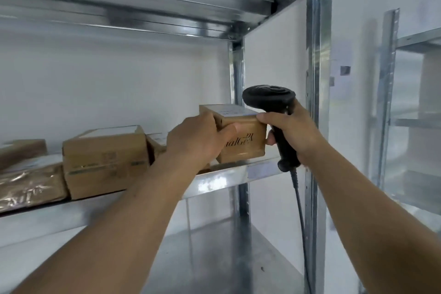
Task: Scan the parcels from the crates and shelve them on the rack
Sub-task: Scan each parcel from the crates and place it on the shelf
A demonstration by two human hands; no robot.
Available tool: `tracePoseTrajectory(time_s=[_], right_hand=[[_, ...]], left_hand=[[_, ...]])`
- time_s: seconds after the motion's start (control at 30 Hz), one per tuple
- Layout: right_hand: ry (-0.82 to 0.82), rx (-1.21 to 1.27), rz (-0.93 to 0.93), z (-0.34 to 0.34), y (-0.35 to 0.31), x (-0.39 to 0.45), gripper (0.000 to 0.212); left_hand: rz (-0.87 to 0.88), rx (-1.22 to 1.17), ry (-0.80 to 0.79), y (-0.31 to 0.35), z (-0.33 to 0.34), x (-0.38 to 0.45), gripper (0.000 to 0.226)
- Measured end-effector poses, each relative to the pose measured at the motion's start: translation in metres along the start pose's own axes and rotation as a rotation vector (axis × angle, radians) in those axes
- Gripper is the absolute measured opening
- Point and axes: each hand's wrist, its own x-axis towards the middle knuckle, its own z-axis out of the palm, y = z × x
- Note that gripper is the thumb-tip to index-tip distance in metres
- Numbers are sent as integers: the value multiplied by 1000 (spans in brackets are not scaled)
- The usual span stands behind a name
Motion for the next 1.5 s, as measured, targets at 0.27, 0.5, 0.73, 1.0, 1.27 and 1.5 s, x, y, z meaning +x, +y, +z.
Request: tracePoseTrajectory(time_s=[0.27, 0.5, 0.73, 1.0, 1.27, 1.5], right_hand=[[-67, -37, 52, 1, 23, 17, 42], [-103, -22, 84, 5, 34, 23, 45], [-99, -8, 74, 10, 35, 20, 51], [-55, -76, -6, 4, 24, 1, 80], [14, -84, -150, 4, -5, -49, 96], [-99, 76, -132, 48, 11, -121, 94]], left_hand=[[-49, 157, -89, -7, 2, 14, 39], [-67, -36, -107, -15, 4, 10, 47], [-32, -53, -96, -18, 3, 9, 51], [20, -85, -13, -24, 9, 4, 58], [136, -40, 267, -16, -13, -30, 52], [64, -81, 532, -67, 7, -109, 40]])
